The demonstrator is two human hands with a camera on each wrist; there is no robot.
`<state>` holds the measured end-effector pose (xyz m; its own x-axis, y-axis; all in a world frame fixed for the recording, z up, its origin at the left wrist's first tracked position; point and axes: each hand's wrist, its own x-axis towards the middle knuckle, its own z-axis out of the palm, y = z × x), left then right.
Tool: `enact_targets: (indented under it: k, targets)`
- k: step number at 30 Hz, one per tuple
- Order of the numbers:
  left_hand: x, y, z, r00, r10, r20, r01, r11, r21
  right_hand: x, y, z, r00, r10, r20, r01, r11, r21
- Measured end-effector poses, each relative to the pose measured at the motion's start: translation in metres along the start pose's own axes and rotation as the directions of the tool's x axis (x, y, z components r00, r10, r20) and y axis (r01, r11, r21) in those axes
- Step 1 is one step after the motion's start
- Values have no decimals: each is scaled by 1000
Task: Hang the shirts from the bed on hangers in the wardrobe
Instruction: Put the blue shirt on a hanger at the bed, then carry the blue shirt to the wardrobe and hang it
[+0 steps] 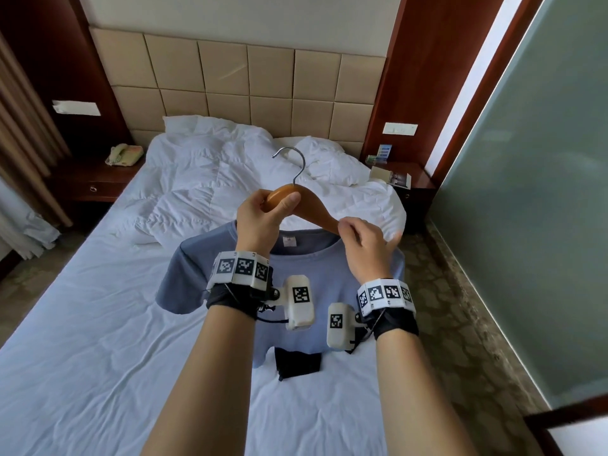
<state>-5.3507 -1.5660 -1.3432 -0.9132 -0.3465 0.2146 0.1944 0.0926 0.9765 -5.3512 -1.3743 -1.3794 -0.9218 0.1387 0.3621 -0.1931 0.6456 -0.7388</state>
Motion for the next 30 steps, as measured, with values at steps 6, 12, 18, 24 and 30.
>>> enact_targets:
  k: [6, 12, 18, 24, 30]
  targets:
    - [-17, -2, 26, 995, -17, 99, 21, 999, -40, -15, 8, -23, 996, -83, 34, 88, 979, -184]
    - [-43, 1, 64, 969, 17, 246, -43, 994, 97, -34, 31, -59, 988, -10, -155, -25, 974, -224]
    - [-74, 16, 100, 912, 25, 410, -296, 732, 614, -59, 65, -113, 955, 44, -292, -120, 962, -247]
    - [-116, 37, 156, 834, -75, 546, -413, 571, 709, -94, 95, -201, 918, 110, -381, -211, 950, -232]
    - [-187, 79, 235, 738, 13, 675, -544, 603, 584, -139, 129, -316, 917, 161, -366, -253, 942, -220]
